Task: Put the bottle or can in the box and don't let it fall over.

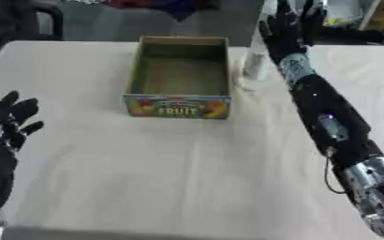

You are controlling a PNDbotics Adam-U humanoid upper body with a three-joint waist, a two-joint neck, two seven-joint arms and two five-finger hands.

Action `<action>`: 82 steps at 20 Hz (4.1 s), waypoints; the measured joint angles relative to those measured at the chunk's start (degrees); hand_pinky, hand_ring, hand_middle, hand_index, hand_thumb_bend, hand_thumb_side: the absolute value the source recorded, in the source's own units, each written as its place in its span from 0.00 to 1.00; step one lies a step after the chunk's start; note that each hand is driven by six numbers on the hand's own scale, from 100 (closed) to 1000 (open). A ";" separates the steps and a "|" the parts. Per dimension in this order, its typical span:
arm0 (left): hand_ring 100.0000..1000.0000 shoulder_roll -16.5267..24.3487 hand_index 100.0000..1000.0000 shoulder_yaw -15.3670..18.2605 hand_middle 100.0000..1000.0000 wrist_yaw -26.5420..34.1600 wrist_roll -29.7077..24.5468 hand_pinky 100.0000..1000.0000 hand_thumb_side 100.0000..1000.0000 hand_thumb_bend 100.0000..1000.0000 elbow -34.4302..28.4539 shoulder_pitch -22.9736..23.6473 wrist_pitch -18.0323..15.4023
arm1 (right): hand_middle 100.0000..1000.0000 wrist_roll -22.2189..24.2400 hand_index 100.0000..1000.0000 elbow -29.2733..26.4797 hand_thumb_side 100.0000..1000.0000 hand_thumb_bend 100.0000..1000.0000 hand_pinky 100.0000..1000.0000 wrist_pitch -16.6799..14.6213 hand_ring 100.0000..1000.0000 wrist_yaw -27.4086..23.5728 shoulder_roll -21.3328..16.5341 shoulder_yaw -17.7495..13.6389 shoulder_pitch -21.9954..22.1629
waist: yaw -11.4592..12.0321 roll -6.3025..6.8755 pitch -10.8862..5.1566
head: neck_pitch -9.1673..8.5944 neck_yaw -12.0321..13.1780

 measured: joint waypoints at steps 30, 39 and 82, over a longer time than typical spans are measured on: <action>0.92 0.01 0.99 -0.91 0.82 0.02 -0.54 0.87 0.98 0.00 0.08 0.57 0.28 | 0.00 3.55 1.00 -14.02 0.57 0.24 0.00 4.38 0.00 -1.71 6.08 3.84 -8.24 | 0.86 -0.10 -0.58 | -0.73 -1.17; 0.92 0.00 0.99 -1.01 0.82 0.10 -0.59 0.87 0.98 0.00 0.10 0.49 0.27 | 0.00 3.52 1.00 -11.94 0.64 0.25 0.00 7.72 0.00 1.12 13.17 6.14 -1.85 | 0.72 -0.29 -0.77 | -1.25 -1.61; 0.93 0.86 0.99 1.16 0.82 -1.38 1.72 0.87 1.00 0.00 1.16 4.12 0.51 | 0.27 -1.32 1.00 -42.61 0.55 0.05 0.44 -6.69 0.15 10.66 -5.86 -4.99 23.99 | -9.35 -3.17 -2.47 | 0.40 5.62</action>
